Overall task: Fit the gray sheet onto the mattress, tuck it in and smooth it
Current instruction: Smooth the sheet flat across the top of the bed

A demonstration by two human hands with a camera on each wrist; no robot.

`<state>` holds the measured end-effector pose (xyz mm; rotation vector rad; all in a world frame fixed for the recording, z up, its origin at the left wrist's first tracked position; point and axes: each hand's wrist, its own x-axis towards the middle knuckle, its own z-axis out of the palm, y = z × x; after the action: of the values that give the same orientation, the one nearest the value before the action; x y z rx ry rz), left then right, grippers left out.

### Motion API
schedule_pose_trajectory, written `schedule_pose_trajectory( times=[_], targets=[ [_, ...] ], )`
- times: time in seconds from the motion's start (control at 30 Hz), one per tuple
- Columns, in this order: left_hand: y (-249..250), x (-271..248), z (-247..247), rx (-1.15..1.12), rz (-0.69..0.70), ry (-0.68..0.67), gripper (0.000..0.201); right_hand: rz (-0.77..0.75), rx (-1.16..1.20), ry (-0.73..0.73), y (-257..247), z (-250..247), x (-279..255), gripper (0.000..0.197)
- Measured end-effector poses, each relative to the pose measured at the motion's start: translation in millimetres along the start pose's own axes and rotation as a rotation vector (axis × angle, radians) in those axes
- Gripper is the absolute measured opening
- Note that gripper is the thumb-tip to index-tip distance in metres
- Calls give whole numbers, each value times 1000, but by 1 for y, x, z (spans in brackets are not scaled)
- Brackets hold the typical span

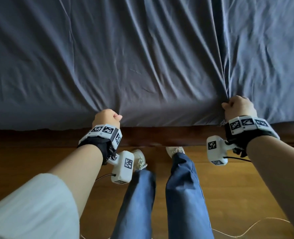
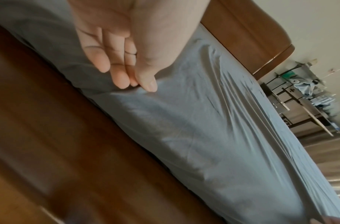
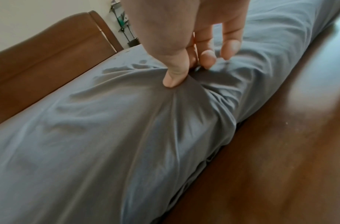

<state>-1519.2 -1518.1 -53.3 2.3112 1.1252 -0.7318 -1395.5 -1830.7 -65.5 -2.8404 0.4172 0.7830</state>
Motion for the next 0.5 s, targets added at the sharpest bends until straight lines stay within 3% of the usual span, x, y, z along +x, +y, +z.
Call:
schedule_pose_trajectory(
  times=[0.13, 0.2, 0.27, 0.4, 0.47, 0.5],
  targets=[
    [3, 0, 2, -58, 46, 101, 9, -6, 34, 15, -5, -1, -9, 34],
    [8, -2, 7, -113, 94, 181, 35, -83, 82, 116, -16, -3, -24, 38],
    [18, -6, 11, -81, 168, 180, 49, -323, 100, 180, -42, 1, -44, 49],
    [40, -10, 25, 81, 170, 25, 57, -939, -104, -142, -90, 38, -64, 68],
    [53, -14, 33, 101, 127, -20, 60, -1010, -243, -215, -67, 50, -41, 74],
    [63, -17, 39, 101, 105, -20, 61, -988, -253, -171, -44, 49, -22, 74]
  ],
)
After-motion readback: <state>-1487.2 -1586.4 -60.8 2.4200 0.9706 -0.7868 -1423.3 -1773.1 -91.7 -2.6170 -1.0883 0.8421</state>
